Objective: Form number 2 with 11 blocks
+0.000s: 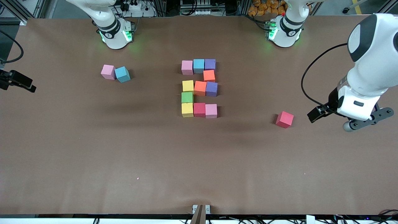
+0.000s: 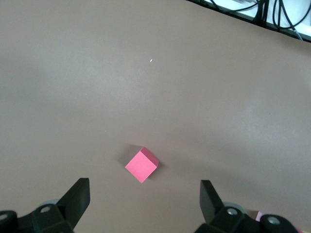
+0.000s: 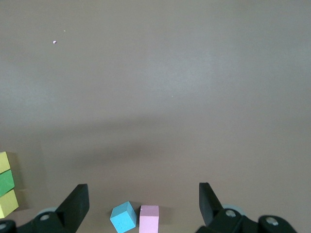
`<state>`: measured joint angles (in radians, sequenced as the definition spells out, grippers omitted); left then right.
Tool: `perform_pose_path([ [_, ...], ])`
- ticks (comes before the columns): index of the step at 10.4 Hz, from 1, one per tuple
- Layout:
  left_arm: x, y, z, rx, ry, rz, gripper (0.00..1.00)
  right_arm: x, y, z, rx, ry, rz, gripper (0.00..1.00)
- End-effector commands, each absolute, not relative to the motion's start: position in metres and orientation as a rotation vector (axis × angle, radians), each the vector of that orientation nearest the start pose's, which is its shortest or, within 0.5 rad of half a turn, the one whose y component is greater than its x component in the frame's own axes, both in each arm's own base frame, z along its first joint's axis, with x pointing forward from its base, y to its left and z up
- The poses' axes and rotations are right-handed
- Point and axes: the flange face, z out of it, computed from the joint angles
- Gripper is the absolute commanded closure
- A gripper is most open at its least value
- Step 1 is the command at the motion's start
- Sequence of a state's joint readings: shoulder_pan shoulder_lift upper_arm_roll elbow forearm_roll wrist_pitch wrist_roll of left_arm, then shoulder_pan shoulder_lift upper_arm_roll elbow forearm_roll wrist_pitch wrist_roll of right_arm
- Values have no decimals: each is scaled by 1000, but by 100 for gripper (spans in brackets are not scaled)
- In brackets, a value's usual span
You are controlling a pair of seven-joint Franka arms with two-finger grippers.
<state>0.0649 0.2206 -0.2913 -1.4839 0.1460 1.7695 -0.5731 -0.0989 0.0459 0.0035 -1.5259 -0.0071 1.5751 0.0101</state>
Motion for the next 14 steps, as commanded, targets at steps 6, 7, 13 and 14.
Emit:
perform_pose_path([
  [6,552,-73,632,-3088,-112,-89,0,581,-45,602,-3156,147,42,0],
  [7,542,-70,637,-3081,-89,-96,0,581,-48,602,-3157,152,42,0],
  [13,548,-47,643,-3085,37,-90,0,581,-51,610,-3161,158,23,0],
  [14,547,-47,642,-3085,52,-85,0,581,-54,617,-3155,165,4,0],
])
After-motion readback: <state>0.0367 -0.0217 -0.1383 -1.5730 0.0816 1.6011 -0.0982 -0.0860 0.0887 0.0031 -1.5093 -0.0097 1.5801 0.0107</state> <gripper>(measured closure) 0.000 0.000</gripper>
